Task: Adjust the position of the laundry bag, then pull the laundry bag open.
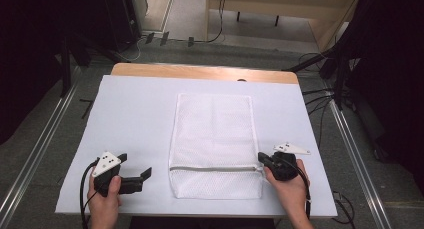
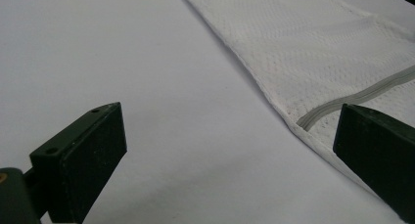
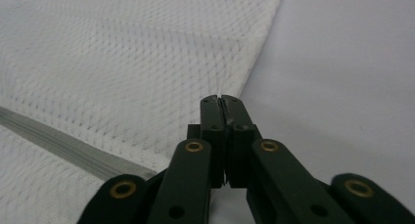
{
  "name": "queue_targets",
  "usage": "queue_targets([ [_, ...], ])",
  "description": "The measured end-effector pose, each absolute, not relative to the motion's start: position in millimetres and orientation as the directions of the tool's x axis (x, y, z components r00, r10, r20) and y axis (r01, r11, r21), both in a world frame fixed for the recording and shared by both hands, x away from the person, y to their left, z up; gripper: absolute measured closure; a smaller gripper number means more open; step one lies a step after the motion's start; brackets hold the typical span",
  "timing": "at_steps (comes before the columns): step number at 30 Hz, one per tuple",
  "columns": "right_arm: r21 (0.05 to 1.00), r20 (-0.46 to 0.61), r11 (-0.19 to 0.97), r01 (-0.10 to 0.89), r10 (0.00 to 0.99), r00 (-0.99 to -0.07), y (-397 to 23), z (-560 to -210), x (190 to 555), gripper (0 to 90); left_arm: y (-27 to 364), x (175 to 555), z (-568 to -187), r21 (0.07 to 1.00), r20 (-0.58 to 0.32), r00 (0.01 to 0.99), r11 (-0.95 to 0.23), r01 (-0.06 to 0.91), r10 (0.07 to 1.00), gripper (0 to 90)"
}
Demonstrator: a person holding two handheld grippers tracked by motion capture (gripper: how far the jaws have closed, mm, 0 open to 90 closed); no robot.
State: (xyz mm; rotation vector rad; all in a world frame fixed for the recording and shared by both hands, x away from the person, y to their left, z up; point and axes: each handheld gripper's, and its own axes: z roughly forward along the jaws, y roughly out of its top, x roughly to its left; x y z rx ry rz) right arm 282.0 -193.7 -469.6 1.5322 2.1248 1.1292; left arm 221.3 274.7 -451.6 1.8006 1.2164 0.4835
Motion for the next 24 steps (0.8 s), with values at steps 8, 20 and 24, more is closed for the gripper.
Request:
queue_targets([
  [8, 0.823, 0.165, 0.138, 0.551, 0.87, -0.464, -217.0, -457.1, 255.9, 44.2, 266.0, 220.8, -450.4, 0.833, -0.148, 0.448, -0.133, 0.537, 0.882, 0.0],
  [20, 0.802, 0.243, 0.117, 0.586, 0.832, -0.499, -240.3, -476.0, 207.5, 53.6, 212.9, 215.8, -450.4, 0.827, -0.116, 0.491, -0.19, 0.529, 0.863, 19.1],
  [24, 0.785, 0.251, 0.119, 0.608, 0.836, -0.488, -236.1, -476.8, 211.5, 55.6, 197.6, 216.1, -451.4, 0.823, -0.132, 0.495, -0.183, 0.537, 0.859, 29.4],
])
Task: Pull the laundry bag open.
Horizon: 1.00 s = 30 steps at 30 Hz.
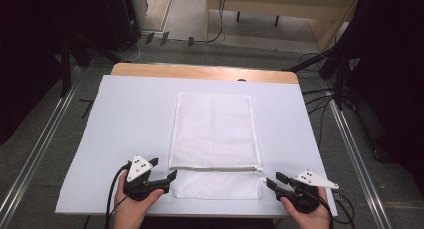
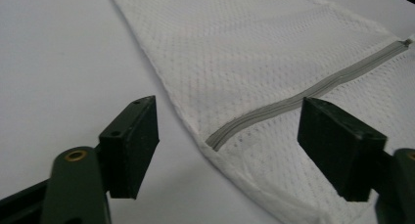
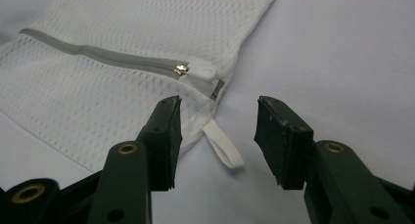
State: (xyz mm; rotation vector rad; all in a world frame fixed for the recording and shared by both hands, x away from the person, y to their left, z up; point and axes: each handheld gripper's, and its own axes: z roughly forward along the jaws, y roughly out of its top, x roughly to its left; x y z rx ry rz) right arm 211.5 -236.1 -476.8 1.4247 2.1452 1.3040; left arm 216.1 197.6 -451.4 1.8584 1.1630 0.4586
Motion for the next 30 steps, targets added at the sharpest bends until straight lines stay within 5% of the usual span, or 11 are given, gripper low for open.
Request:
queue_targets([
  [14, 0.767, 0.22, 0.173, 0.618, 0.834, -0.506, -210.5, -482.6, 235.5, 48.6, 117.3, 227.6, -449.1, 0.796, -0.204, 0.665, -0.273, 0.54, 0.719, 70.7],
  [23, 0.762, 0.192, 0.212, 0.611, 0.829, -0.526, -203.1, -488.3, 237.3, 52.7, 84.1, 240.1, -443.1, 0.785, -0.228, 0.699, -0.297, 0.544, 0.678, 71.6],
  [30, 0.769, 0.123, 0.255, 0.586, 0.841, -0.527, -199.6, -488.5, 233.7, 71.3, 64.9, 245.5, -443.9, 0.775, -0.244, 0.719, -0.315, 0.548, 0.65, 73.3],
])
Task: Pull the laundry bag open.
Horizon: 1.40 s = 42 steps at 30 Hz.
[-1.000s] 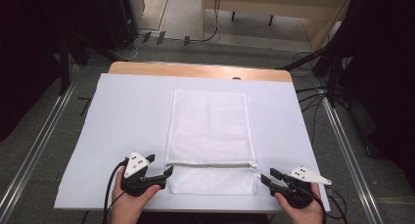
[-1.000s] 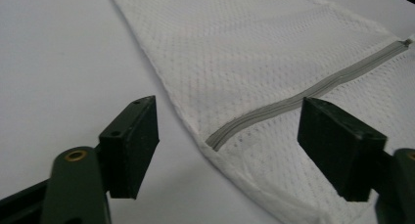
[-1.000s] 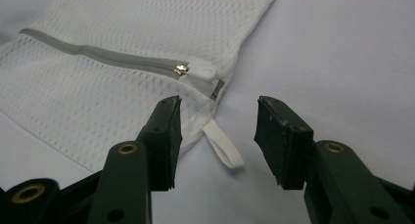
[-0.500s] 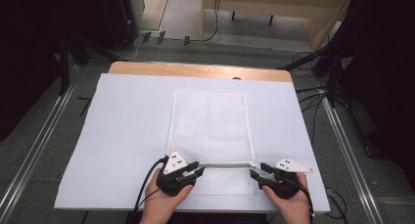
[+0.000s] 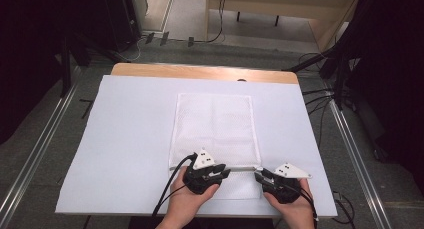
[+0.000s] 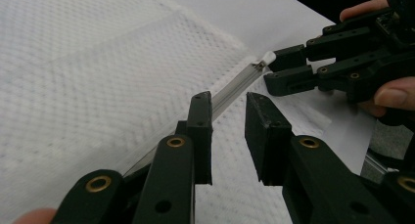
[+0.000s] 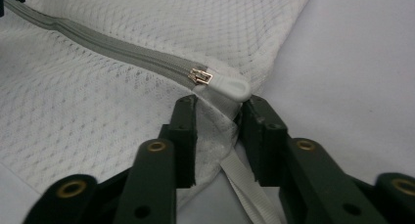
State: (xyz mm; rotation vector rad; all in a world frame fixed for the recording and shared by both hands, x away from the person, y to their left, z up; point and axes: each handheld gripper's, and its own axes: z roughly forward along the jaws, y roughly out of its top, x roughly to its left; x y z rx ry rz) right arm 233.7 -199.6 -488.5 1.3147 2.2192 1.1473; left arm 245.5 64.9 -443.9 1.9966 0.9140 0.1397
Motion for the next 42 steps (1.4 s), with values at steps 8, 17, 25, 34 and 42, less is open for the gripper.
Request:
queue_targets([
  [8, 0.766, 0.117, 0.273, 0.582, 0.83, -0.545, -201.1, -487.5, 235.1, 89.6, 39.6, 253.0, -445.9, 0.762, -0.255, 0.734, -0.336, 0.553, 0.63, 70.9],
  [17, 0.82, 0.038, 0.313, 0.479, 0.805, -0.592, -191.0, -473.1, 223.0, 89.9, 23.8, 261.7, -449.0, 0.742, -0.316, 0.715, -0.307, 0.596, 0.623, 66.0],
  [25, 0.849, 0.03, 0.3, 0.434, 0.794, -0.608, -184.7, -464.5, 215.9, 90.0, 19.0, 262.5, -454.7, 0.718, -0.33, 0.719, -0.332, 0.612, 0.612, 67.6],
  [34, 0.85, 0.036, 0.303, 0.431, 0.783, -0.621, -182.9, -465.9, 215.6, 90.0, 28.9, 271.8, -451.1, 0.698, -0.465, 0.672, -0.228, 0.679, 0.576, 65.3],
  [42, 0.848, 0.025, 0.321, 0.422, 0.77, -0.637, -179.0, -466.7, 214.5, 90.0, 22.8, 273.3, -443.5, 0.698, -0.467, 0.629, -0.178, 0.694, 0.621, 51.7],
])
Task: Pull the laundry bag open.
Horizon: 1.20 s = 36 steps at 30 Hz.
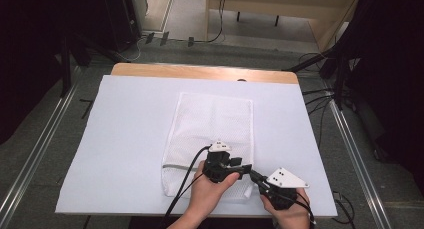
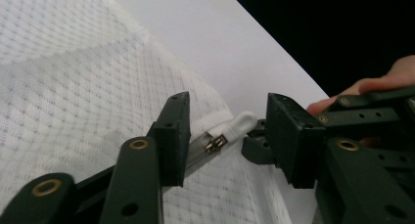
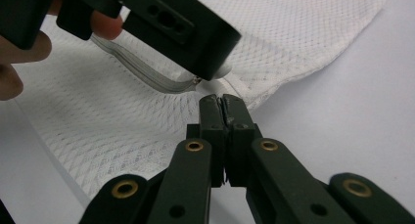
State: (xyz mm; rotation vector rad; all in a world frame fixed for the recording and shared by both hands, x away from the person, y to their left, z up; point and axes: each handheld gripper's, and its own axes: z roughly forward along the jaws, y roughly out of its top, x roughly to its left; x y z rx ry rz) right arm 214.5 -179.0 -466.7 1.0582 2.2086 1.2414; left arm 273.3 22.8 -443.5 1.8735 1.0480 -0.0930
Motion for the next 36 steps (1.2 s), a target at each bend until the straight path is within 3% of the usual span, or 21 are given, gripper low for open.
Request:
queue_targets([
  [2, 0.849, 0.021, 0.323, 0.418, 0.769, -0.638, -178.6, -466.5, 214.2, 90.0, 18.2, 272.9, -441.7, 0.699, -0.448, 0.619, -0.18, 0.692, 0.645, 47.2],
  [5, 0.849, 0.017, 0.328, 0.416, 0.768, -0.64, -177.9, -466.1, 213.1, 90.0, 13.8, 273.0, -441.1, 0.695, -0.423, 0.613, -0.196, 0.692, 0.667, 48.2],
  [17, 0.85, 0.005, 0.331, 0.41, 0.772, -0.635, -180.4, -466.4, 214.0, 90.0, 27.6, 273.0, -436.5, 0.685, -0.452, 0.621, -0.197, 0.701, 0.641, 62.6],
  [18, 0.851, 0.004, 0.329, 0.409, 0.775, -0.632, -181.3, -466.5, 214.4, 90.0, 29.8, 272.9, -437.1, 0.678, -0.466, 0.621, -0.197, 0.708, 0.63, 69.5],
  [26, 0.852, 0.008, 0.324, 0.411, 0.777, -0.63, -182.0, -466.1, 214.3, 90.0, 35.3, 272.4, -442.0, 0.659, -0.491, 0.623, -0.208, 0.723, 0.609, 82.2],
  [29, 0.853, 0.013, 0.319, 0.413, 0.778, -0.629, -182.2, -466.0, 214.2, 90.0, 35.8, 271.6, -445.4, 0.664, -0.47, 0.63, -0.223, 0.714, 0.618, 80.1],
  [36, 0.853, 0.014, 0.319, 0.414, 0.778, -0.628, -182.6, -466.0, 214.2, 90.0, 37.5, 274.1, -450.1, 0.645, -0.487, 0.619, -0.224, 0.731, 0.617, 63.1],
])
